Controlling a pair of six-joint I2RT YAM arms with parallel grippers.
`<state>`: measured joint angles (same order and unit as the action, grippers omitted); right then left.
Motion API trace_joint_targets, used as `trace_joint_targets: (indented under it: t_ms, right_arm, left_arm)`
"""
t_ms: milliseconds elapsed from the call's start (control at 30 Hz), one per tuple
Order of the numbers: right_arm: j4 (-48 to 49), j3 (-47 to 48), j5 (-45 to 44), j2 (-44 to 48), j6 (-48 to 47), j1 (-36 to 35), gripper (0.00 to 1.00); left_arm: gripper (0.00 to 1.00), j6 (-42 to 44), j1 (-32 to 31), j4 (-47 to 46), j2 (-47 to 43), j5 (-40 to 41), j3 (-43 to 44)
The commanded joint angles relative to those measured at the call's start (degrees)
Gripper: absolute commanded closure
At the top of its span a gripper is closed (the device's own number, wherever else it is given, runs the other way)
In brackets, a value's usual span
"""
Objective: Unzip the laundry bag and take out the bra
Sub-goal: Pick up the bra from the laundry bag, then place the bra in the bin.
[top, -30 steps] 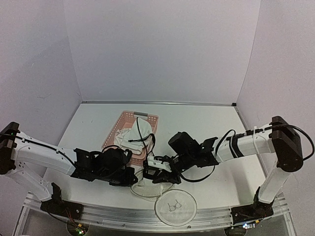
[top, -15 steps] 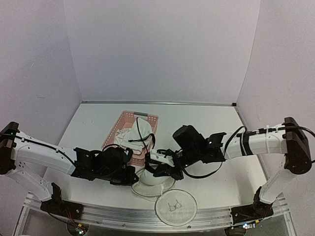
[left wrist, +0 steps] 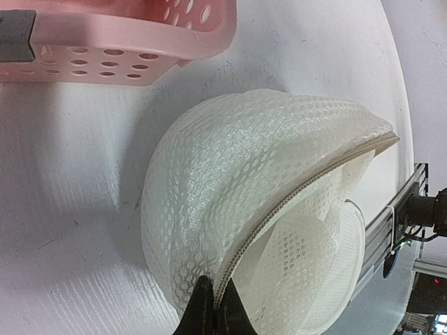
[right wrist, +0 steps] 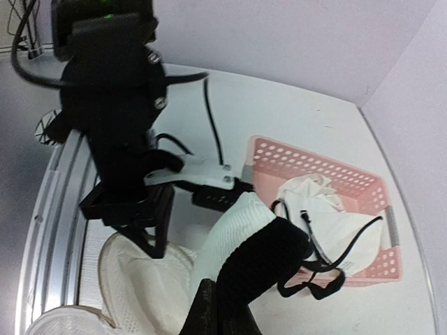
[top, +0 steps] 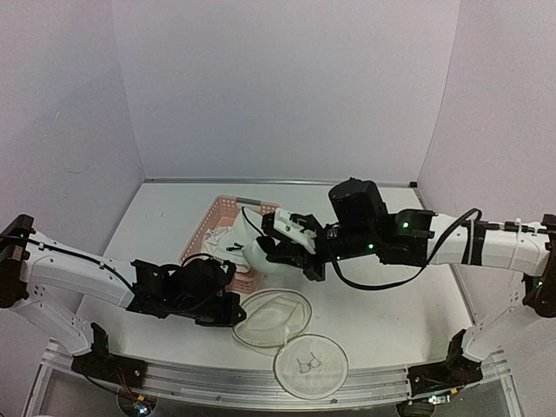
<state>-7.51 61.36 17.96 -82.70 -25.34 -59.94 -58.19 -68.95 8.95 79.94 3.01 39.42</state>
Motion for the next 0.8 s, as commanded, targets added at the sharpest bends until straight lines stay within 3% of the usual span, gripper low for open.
trace_joint_targets:
  t_ms: [0,233,500,767]
  right_arm:
    - [4.3,6.8,-7.7,0.9,-0.1,-0.1,1.00]
    - [6.7,18.5,-14.2,-8.4,-1.2,0.6,1.00]
    - [7.1,33.2,-20.0,-25.6,-0.2,2.5,1.00]
    - [7.1,39.9,-21.4,-37.5,1.7,3.2,1.00]
  left_arm:
    - [1.00,1.3,0.3,-1.2,0.3,-0.3,2.6]
    - [1.00,1.6,0.2,-1.2,-0.2,-0.1,2.2]
    - [1.00,2.3,0.2,-1.3,-0.9,0.2,2.4]
    - [1.00,3.1,0.2,-1.2,-0.8,0.2,2.9]
